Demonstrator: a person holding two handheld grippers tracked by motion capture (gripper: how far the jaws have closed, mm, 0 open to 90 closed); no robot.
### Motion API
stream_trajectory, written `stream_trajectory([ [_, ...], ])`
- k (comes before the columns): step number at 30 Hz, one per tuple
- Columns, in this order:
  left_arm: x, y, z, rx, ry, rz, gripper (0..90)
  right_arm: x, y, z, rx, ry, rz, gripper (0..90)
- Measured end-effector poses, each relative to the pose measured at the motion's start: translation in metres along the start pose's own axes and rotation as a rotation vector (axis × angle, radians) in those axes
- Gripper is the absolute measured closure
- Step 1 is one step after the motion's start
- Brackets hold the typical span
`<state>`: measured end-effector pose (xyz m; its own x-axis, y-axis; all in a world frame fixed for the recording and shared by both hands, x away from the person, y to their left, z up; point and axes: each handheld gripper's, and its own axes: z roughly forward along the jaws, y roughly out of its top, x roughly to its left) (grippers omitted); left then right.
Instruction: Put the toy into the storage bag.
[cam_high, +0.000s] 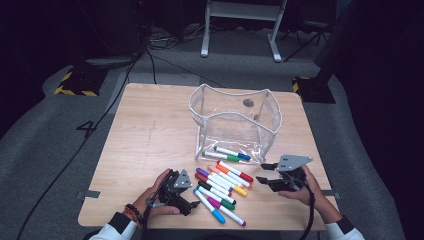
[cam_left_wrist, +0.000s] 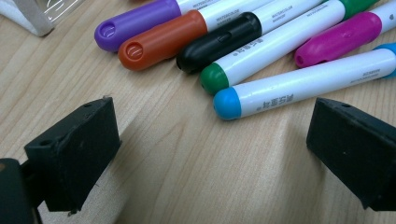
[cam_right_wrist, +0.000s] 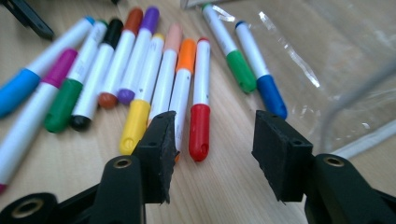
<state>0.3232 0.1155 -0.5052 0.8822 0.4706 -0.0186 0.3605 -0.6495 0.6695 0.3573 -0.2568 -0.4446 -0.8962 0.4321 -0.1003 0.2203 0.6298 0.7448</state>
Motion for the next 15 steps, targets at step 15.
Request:
stream_trajectory([
  [15,0.000,0.000,0.000,0.002,0.002,0.001,2.8,-0.007,0.008,0.063,0.096,0.058,-0.010,59.7],
])
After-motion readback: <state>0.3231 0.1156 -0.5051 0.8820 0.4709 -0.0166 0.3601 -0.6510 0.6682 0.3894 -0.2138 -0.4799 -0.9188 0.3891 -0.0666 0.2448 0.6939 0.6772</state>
